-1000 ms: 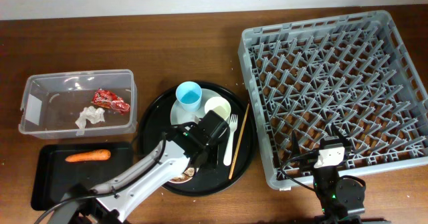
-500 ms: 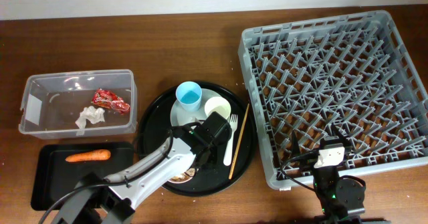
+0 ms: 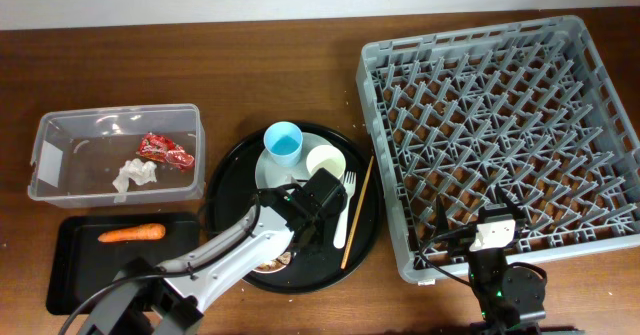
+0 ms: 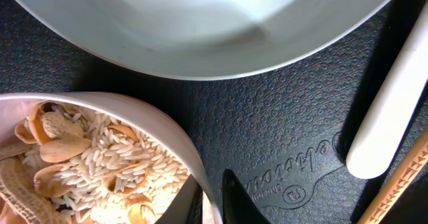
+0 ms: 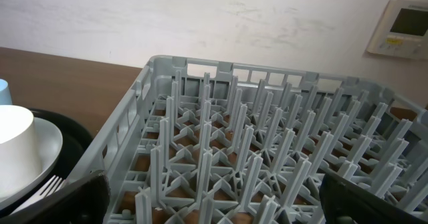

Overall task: Sort waste into correct bins and load items into the dishwasher rack
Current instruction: 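Grasp the rim of the pink rice bowl with the left gripper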

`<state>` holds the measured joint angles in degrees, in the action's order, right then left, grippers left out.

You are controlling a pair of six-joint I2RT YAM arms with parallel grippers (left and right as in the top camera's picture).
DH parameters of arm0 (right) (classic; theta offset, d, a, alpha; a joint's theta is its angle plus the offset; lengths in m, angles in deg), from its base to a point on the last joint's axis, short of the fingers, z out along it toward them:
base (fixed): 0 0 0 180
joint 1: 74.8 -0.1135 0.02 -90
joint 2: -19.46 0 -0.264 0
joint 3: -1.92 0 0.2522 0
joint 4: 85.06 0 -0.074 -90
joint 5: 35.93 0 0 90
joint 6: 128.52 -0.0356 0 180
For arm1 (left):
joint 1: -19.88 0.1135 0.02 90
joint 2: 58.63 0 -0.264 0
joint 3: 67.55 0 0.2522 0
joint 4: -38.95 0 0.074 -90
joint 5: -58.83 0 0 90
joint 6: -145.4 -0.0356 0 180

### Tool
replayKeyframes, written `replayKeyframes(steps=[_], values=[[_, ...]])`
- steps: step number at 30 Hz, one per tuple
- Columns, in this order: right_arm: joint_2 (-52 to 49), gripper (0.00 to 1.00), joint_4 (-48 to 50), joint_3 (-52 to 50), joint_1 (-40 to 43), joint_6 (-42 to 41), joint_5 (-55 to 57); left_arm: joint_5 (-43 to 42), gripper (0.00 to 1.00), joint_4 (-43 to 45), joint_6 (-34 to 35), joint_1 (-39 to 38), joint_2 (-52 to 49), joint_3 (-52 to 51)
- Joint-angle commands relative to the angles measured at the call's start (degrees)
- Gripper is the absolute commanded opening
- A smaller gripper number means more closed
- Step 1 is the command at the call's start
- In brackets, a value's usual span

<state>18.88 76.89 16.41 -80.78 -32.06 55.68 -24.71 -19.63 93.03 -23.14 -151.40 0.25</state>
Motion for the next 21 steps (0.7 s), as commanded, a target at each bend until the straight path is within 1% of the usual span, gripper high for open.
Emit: replayKeyframes(steps=[1,7,11,12,13,15,17,21], values=[[0.4,0.99,-0.2,-0.4,0.5,0.2,0.3,1.3,0.12,-0.4,0.5,-0.2,-0.9,0.2],[0.4,0.99,-0.2,-0.4,0.5,0.2,0.3,1.3,0.12,-0.4,0.5,-0.2,-0.9,0.2],[0.4,0.99,-0.2,-0.4,0.5,0.2,0.3,1.3,0.11,-0.7,0.5,-0.2,-0.9,0.2],[0.4,0.99,-0.2,-0.4,0.5,0.2,0.3,1.3,0.08,-1.0,0.5,-0.2,-0.9,0.2],[0.4,0.98,-0.2,-0.4,0.5,0.2,0.3,1.3,0.00,-1.6,0.5,-0.2,-0.9,0.2],[0.4,0.99,-0.2,-0.4,0.5,0.2,0.3,1.6,0.00,-1.6,-0.5,-0.2,-0.9,0.2],[0.4,0.99,-0.2,-0.4,0.5,0.2,0.3,1.6,0.00,-1.6,-3.7,-0.2,-0.9,0.7],[0.4,0.99,-0.2,-0.4,0.5,0.2,0.3,1.5,0.00,-4.8,-4.0,-0.2,-0.7,3.1]])
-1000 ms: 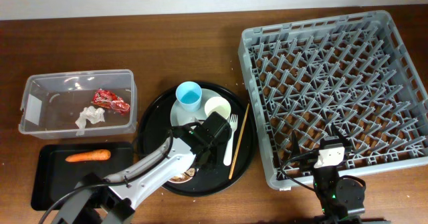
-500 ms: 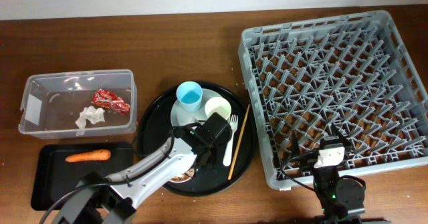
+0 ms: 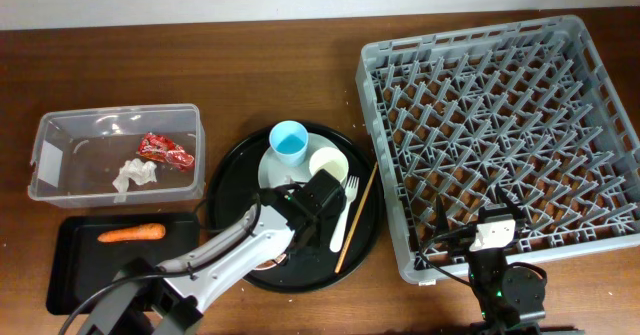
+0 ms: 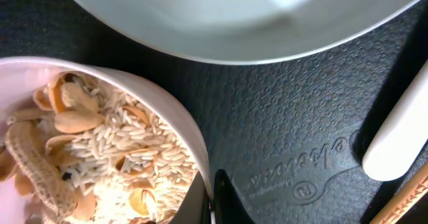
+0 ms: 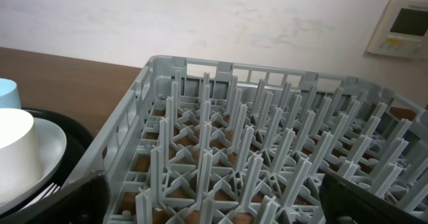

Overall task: Sort waste into correct bins and load items into the dishwasher rack
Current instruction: 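Grasp the rim of the pink rice bowl with the left gripper, then tip the pink bowl over the black tray to dump the rice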

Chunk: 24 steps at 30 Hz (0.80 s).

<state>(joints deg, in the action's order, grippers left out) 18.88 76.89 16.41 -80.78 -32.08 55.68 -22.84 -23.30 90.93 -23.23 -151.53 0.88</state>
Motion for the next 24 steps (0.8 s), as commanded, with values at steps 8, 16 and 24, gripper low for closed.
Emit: replayKeyframes(steps=[8,16,24], values=[[0.4,0.99,-0.2,-0.4,0.5,0.2,0.3,3.1,0.00,-5.6,-1.9,0.1,2.6,6.5],[0.4,0.99,-0.2,-0.4,0.5,0.2,0.3,0.8,0.00,-8.9,-5.3,9.2,14.7,6.6],[0.4,0.99,-0.2,-0.4,0.5,0.2,0.3,0.0,0.00,-9.0,-9.4,27.2,29.9,6.6]])
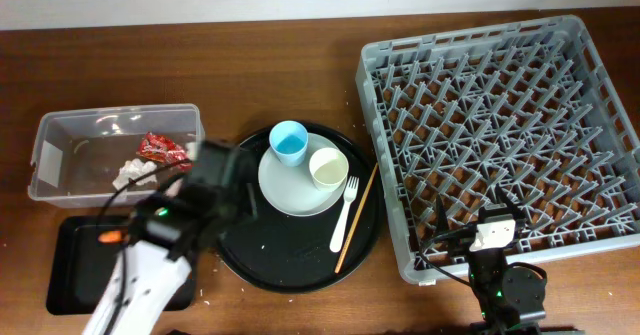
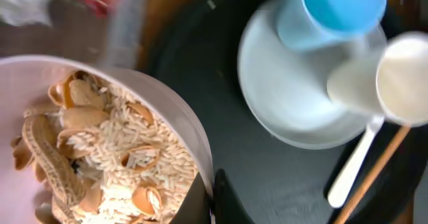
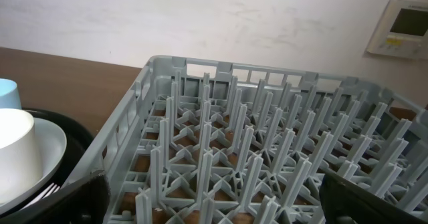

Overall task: Sort waste into correct bins and load items into the dishwasher rack
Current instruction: 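Tip the pink bowl over the black tray to dump the rice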

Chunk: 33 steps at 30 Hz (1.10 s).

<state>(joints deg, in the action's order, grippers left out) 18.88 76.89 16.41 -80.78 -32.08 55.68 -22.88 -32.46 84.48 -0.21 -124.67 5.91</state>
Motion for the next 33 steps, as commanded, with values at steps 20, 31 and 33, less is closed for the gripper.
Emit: replayKeyframes(steps=[20,31,33], values=[[0.4,0.99,-0.2,-0.4,0.5,0.2,0.3,-20.9,0.00,11.9,-16.7,52.0,4.9,-11.0],[0.4,0.99,-0.2,-0.4,0.5,0.2,0.3,-57.2,0.00,25.7,-27.2,76.1,4.9,-24.9],[0.4,0.99,-0.2,-0.4,0.5,0.2,0.3,-65.2,0.00,26.7,-30.1,79.4,4.9,-26.3]])
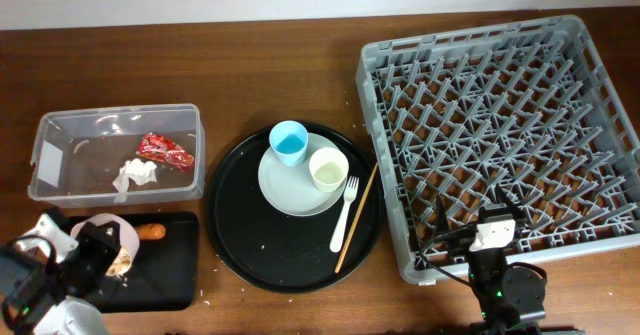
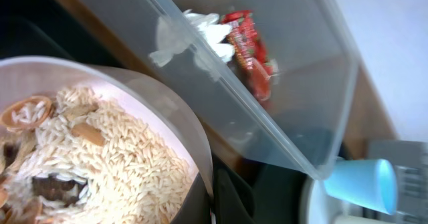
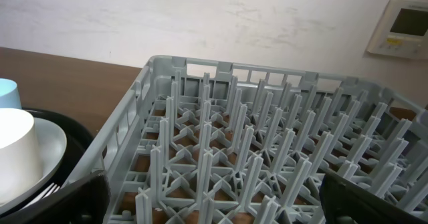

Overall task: Sort waste into correct bins and load items into the dishwasher rack
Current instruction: 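Tip the pink bowl over the black tray to dump the rice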

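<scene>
A pink bowl of rice and peanut shells is tilted over the black rectangular tray, with my left gripper shut on its rim. In the overhead view the bowl partly covers the carrot. The round black tray carries a white plate, a blue cup, a cream cup, a white fork and a chopstick. The grey dishwasher rack stands to the right. At its front edge my right gripper is open with nothing in it.
A clear plastic bin at the far left holds a red wrapper and a crumpled tissue. The same bin rises just behind the bowl in the left wrist view. Crumbs dot the round tray.
My left gripper has carried the bowl from beside the round tray's left edge to the rectangular tray at the front left. The bowl is now tilted. The right arm has not moved.
My left gripper stood round the bowl's rim on the round tray, below the plate. It then shut on the rim. After that the bowl was lifted off to the left of the round tray, and now it hangs over the rectangular tray by the carrot.
</scene>
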`<state>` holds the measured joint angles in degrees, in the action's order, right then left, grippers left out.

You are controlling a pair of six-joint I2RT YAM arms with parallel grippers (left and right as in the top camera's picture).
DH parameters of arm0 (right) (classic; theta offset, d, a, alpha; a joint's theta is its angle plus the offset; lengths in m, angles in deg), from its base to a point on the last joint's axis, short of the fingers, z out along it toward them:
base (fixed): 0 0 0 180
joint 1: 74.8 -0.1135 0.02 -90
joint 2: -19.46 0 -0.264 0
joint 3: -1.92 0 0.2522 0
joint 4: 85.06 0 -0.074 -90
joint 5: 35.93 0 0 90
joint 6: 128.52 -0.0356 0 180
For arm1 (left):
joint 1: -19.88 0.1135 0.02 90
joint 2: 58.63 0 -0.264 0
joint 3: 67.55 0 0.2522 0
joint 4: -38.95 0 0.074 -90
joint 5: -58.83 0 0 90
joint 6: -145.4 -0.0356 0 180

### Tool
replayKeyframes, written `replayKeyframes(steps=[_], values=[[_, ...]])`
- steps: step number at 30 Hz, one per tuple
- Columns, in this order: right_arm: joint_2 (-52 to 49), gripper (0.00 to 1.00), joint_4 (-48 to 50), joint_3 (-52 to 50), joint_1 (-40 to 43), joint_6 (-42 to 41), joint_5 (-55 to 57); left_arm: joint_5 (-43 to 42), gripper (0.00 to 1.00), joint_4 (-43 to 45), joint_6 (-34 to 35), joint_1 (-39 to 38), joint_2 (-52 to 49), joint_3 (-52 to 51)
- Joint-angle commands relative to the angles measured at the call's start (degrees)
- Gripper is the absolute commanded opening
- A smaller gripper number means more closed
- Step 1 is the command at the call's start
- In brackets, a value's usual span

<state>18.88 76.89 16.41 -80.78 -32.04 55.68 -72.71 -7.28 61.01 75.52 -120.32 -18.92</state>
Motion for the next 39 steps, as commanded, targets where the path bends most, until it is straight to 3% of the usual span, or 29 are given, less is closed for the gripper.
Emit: replayKeyframes(steps=[1,10,12,20,25,32,39], values=[[0.4,0.99,-0.2,-0.4,0.5,0.2,0.3,-17.6,0.00,1.9,-7.3,4.5,0.5,-1.9],[0.4,0.99,-0.2,-0.4,0.5,0.2,0.3,-28.1,0.00,1.2,-8.1,7.0,0.5,-3.3],[0.4,0.99,-0.2,-0.4,0.5,0.2,0.3,-24.7,0.00,-1.6,-8.6,7.2,0.5,-3.3],[0.4,0.99,-0.2,-0.4,0.5,0.2,0.3,-29.8,0.00,-12.0,-20.5,17.7,0.5,-3.3],[0.4,0.99,-0.2,-0.4,0.5,0.2,0.3,-39.7,0.00,-13.3,-23.5,19.5,0.5,-3.3],[0.4,0.99,-0.2,-0.4,0.5,0.2,0.3,-39.7,0.00,-18.9,-23.1,19.5,0.5,-3.3],[0.4,0.98,-0.2,-0.4,0.5,0.2,0.3,-35.6,0.00,-13.2,-22.4,19.5,0.5,-3.2]])
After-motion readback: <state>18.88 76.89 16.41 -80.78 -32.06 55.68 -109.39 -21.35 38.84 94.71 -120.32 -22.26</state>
